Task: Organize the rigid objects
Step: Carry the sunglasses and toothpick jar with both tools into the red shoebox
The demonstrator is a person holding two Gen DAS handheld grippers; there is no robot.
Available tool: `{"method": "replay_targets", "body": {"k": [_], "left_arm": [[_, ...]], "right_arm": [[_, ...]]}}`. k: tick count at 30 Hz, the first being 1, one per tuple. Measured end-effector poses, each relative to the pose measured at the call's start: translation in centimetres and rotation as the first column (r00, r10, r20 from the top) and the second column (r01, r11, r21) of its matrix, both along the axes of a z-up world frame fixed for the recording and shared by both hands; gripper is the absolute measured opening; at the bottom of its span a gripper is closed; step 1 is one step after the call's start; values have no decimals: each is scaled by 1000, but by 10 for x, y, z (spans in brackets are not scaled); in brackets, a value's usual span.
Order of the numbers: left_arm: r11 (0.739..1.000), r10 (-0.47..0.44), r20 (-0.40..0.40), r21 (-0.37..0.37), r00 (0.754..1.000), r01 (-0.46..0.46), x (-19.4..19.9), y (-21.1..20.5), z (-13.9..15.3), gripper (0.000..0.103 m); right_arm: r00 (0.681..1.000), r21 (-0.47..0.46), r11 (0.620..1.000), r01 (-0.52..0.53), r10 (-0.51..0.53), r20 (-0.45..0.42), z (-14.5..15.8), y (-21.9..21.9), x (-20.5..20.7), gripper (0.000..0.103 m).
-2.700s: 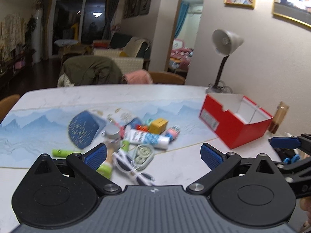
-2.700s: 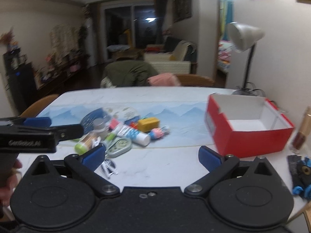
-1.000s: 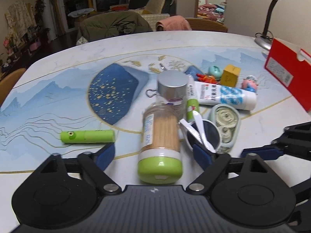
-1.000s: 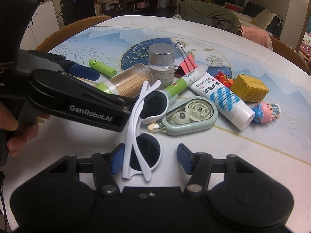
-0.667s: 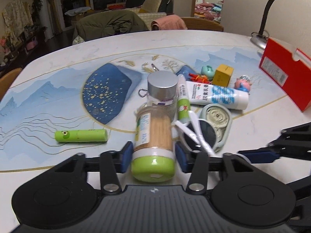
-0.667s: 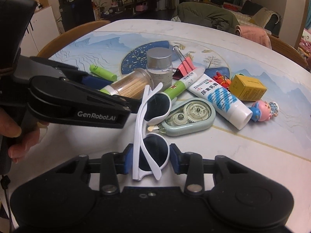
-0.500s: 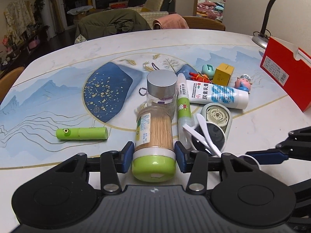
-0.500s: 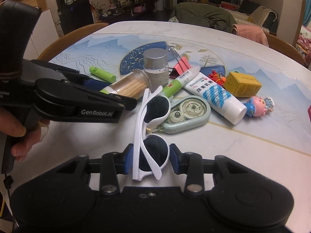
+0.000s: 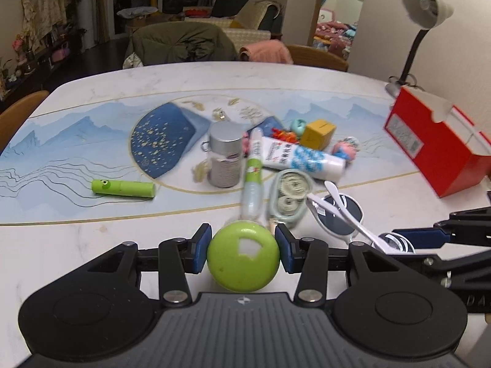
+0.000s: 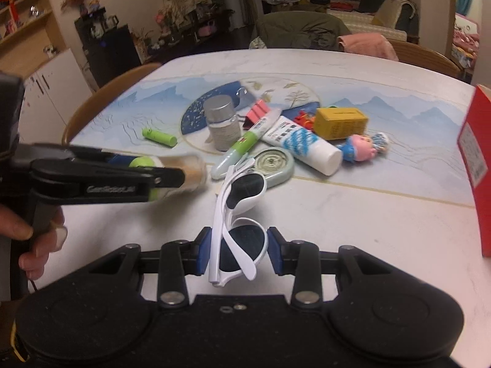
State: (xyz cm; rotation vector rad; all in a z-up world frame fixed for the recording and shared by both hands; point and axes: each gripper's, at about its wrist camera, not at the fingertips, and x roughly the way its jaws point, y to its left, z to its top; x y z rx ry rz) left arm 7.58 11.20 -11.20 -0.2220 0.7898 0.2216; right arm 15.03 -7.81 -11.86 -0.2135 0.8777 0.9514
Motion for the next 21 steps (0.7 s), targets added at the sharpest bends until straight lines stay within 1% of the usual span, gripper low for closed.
{"method": "replay_targets", "body": {"k": [5,10,15,21], "left_arm": [[1000,-17,5,-19,1000,17,-3,-19,13,44],[997,-63,57,-34,996,65,5,-44,37,44],[990,-132,124,-32,983,137,30,-77,66,44],[975,-216,189,-13,958,222,74,-121,94,44]], "right_arm": [[999,24,999,36,-36,-17,15,-29,4,37],[996,51,995,87,-86,-21,37,-61,15,37],[988,73,986,151,-151,-4,61,-92,36,37],[970,104,967,233,-238,40,82,-129,71,37]]}}
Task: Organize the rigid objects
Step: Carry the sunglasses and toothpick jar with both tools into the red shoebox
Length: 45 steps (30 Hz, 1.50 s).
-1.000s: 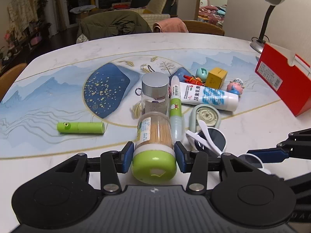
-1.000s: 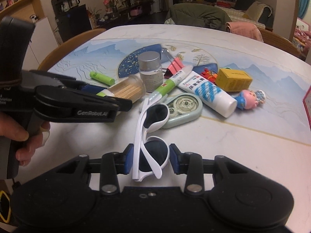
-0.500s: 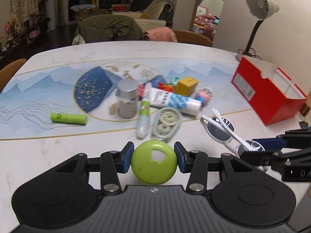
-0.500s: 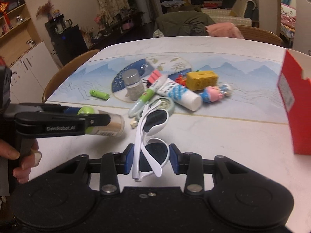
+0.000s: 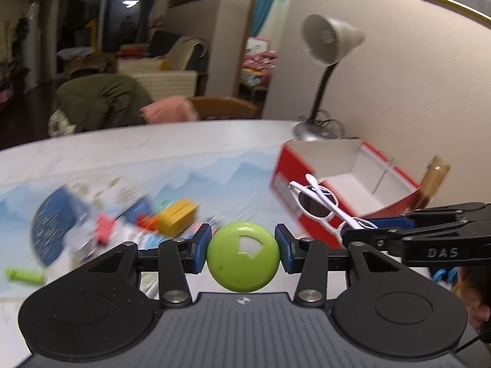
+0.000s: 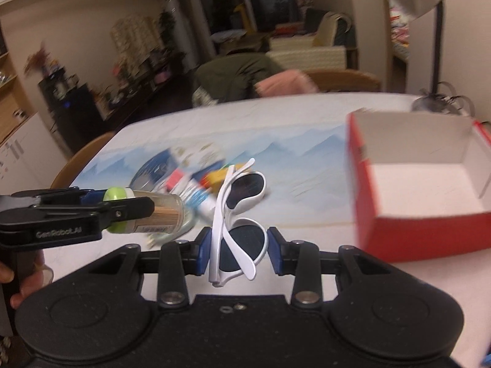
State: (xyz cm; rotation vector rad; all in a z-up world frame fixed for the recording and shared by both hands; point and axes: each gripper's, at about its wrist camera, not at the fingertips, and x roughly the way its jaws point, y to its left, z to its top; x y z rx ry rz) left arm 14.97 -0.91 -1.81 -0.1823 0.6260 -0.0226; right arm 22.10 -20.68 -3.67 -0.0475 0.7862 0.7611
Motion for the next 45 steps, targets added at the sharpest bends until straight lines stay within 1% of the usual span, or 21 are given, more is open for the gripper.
{"method": "replay_targets", "body": {"k": [5,9,16,24,28,31,36,40,45], "left_arm": [[996,-84,37,20,996,84,42,-39,16,44],[992,-124,29,23,992,123,78,-67,17,44],[987,-162,-4,22,987,162,128,-111,7,44],[977,-202,-46,57,978,205,177,-151,-10,44],[973,-219,-88,51,972,224,205,-163,-24,44],[973,-220,-134,43,966,227,225,-170,-36,44],[968,-219,-196,80,956,238,252,-184,-54,44],[969,-205,-239,89,949,232,268,-189,-67,44],[971,-201,-270,71,942,228,280,-191,-77,44]], "right_arm": [[996,6,997,83,-83,34,6,-33,30,37],[989,10,989,146,-146,35,5,-58,56,37],[971,-13,971,240,-240,8,-7,-93,105,37],[951,-74,949,306,-309,-24,-28,-124,147,37],[946,-120,943,311,-319,-59,-41,-132,167,37],[946,-157,941,300,-315,-79,-52,-132,180,37],[943,-218,932,290,-318,-103,-68,-130,202,37],[942,-247,928,278,-314,-121,-76,-129,213,37],[940,-268,925,269,-312,-135,-81,-129,222,37]]}}
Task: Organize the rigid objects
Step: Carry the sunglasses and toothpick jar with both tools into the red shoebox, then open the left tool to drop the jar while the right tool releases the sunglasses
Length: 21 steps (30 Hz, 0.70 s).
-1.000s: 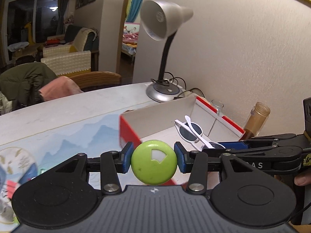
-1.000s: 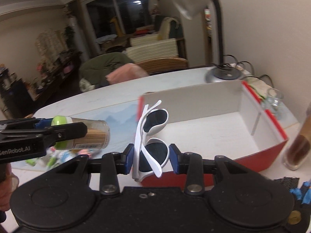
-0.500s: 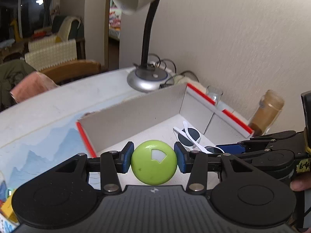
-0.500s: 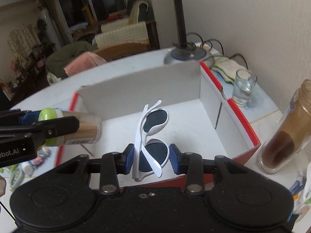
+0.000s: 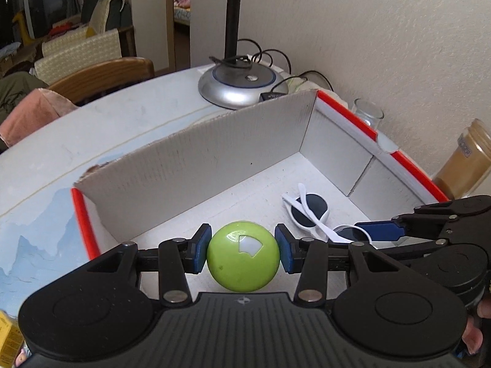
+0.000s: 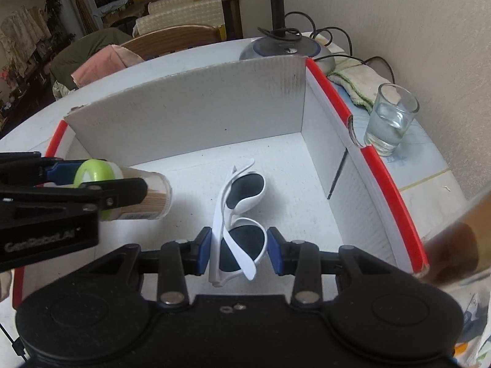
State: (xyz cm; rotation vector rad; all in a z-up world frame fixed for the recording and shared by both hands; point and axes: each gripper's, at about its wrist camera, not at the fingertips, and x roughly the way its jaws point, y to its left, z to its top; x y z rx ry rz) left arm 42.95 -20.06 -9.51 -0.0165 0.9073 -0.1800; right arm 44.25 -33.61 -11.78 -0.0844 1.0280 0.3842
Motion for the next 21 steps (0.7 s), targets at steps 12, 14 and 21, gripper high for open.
{"method": "replay_targets", "body": {"k": [12,14,21], "left_arm": [[1000,-2,-105,-28,994,-1,14,3,-13,44],[999,-10,-140,-43,990,4,14,7,-14,44],[998,-60,-242,-17,968,58,14,-2,-26,45]], "right_arm": [[998,-29,999,-14,13,-59,-9,2,9,37],[998,-38,999,-25,22,-65,-10,2,9,37],[996,-55,998,-41,37,-85,-12,5,10,39]]}}
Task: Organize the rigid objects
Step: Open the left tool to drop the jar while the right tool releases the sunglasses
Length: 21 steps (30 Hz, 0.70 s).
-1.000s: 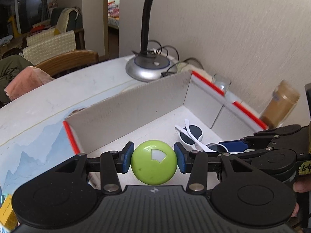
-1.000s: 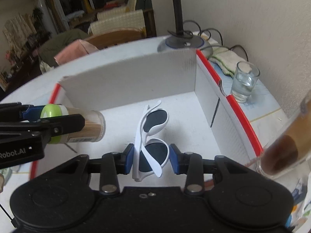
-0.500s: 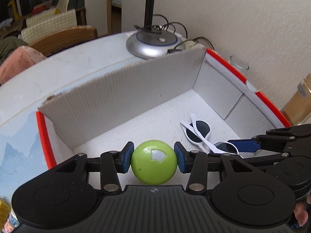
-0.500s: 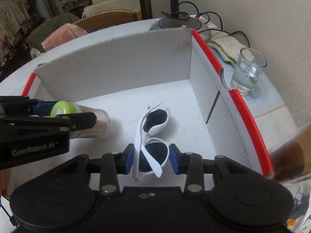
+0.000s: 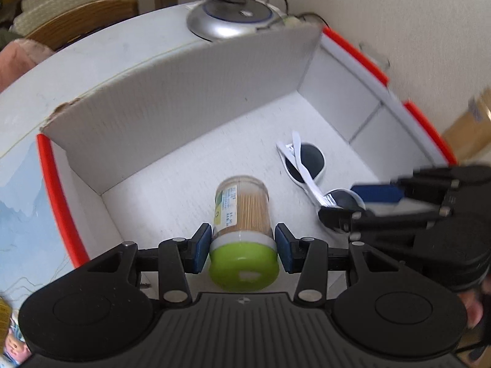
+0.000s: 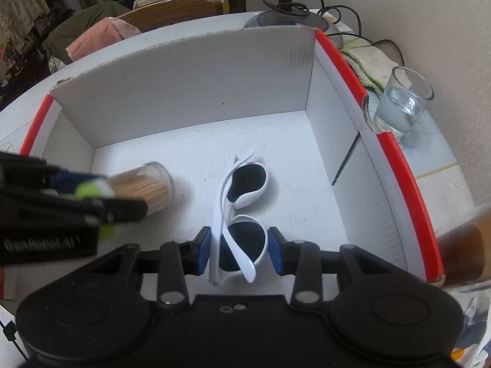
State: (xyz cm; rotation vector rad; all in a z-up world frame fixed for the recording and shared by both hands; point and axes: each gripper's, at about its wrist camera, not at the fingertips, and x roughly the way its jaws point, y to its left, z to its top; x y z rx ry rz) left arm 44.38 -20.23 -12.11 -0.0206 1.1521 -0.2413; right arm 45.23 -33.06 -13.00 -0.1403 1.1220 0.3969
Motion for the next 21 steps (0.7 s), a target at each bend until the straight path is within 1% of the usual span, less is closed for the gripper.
{"method": "replay_targets", "body": {"k": [2,5,6,7,10,11,13,15,19,21], "left_arm": [[1000,-2,-11,11,1000,2,0,-3,-1,45],[1000,5,-17,-4,1000,-5,-1,-1,0,44],[1000,4,-14,-12,1000,-5,-3,-1,1,45],[1000,7,-12,-21,1000,-7,-3,0,3,47],[999,18,4,-49,1000,-18,-8,3,9,51],[998,22,14,-53,1000,-21,-11,3,13,52],[998,29,43,-65,999,-26,-18,4,21,59],[997,33,83,-78,996,-27,-27,5,31,61],[994,57,158,-96,986,-42,-48,10,53,62],[994,71,192,-94,979,-54,-60,14,63,62]], "right_arm": [[1000,1,1000,-3,3,-4,-1,0,1,40],[1000,11,1000,2,-2,-4,0,-3,1,41],[1000,16,1000,6,-6,-1,2,-4,0,44],[1000,20,1000,11,-11,3,3,-5,0,48],[999,44,999,27,-28,19,10,-10,-1,51],[999,50,998,33,-34,24,12,-12,-1,51],[998,67,997,48,-51,38,17,-16,-1,54],[997,88,995,53,-58,49,23,-19,-3,54],[995,121,992,47,-57,77,36,-20,-10,54],[994,134,991,32,-45,95,42,-17,-15,55]]}}
